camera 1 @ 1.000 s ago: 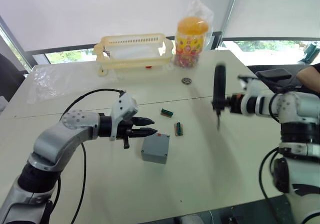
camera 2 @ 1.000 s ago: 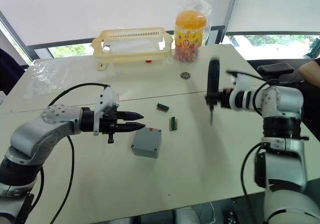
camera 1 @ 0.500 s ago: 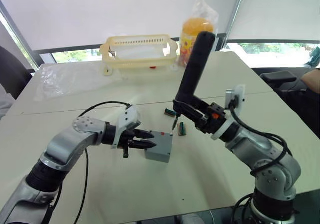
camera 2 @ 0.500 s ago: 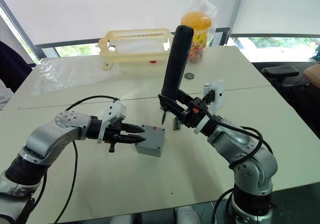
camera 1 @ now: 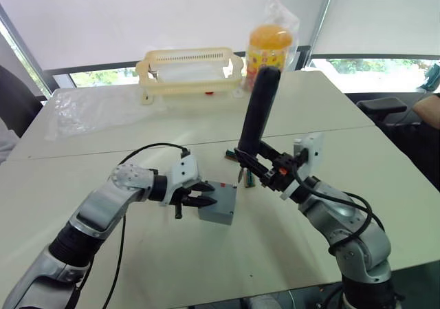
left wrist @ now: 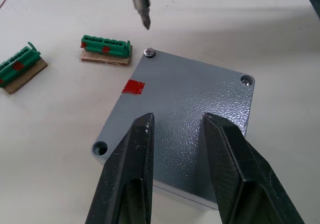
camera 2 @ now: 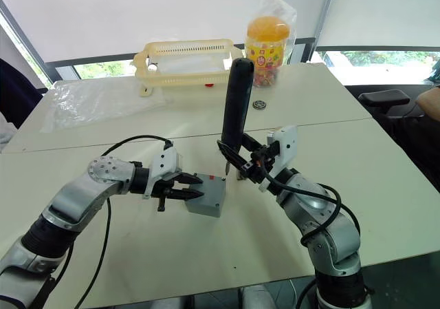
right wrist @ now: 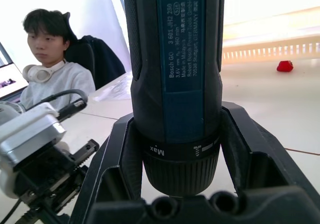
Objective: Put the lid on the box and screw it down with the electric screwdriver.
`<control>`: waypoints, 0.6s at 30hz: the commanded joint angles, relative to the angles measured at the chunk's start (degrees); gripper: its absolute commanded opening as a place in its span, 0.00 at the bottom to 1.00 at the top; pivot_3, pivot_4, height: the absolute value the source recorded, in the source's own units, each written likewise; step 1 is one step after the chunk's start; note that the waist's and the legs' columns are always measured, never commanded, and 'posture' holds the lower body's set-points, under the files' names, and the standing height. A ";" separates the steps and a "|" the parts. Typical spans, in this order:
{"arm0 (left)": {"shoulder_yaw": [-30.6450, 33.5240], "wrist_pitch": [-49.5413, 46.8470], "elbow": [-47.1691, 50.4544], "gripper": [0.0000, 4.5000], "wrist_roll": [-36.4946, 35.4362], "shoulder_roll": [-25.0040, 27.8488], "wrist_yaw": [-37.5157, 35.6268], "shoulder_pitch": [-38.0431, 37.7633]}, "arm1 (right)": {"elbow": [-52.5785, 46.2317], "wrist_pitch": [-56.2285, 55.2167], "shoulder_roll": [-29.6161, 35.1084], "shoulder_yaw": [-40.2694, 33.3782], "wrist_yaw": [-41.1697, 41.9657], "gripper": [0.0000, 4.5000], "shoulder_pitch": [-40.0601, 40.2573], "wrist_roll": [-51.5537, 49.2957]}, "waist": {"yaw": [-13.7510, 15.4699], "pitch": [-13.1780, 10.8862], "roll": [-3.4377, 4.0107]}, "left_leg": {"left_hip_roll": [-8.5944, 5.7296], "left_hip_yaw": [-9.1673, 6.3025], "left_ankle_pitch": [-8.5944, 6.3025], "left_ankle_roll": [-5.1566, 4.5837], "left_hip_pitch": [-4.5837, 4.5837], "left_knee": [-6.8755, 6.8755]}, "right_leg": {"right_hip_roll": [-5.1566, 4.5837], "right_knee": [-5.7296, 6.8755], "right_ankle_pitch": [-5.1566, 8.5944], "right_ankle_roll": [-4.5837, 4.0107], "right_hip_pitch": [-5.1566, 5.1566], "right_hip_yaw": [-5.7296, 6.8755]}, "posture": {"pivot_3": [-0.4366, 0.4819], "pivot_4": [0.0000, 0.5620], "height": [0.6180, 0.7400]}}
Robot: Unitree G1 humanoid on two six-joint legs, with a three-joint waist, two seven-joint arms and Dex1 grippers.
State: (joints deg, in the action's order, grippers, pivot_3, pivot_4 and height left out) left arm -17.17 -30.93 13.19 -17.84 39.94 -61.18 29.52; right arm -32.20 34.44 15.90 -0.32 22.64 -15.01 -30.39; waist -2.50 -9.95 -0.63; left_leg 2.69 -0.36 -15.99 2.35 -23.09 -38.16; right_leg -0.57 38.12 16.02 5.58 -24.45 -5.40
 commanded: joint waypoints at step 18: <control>-2.20 -4.72 1.87 0.33 2.35 -2.01 1.37 -1.10 | -1.37 -4.18 -0.66 1.93 0.33 0.39 0.07 0.60 | 0.04 0.01 -0.01 | 0.00 -0.01 0.00 0.00 0.04 0.00 | 0.00 0.00 0.00 0.00 0.05 0.00 | 0.48 0.27 1.00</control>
State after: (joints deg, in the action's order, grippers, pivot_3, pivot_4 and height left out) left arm -17.34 -34.39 14.97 -16.77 37.89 -60.04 29.64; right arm -31.14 32.09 15.75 1.92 22.88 -13.93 -29.29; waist -2.45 -9.94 -0.65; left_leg 2.69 -0.37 -15.99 2.35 -23.04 -38.17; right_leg -0.57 38.12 16.02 5.58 -24.40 -5.40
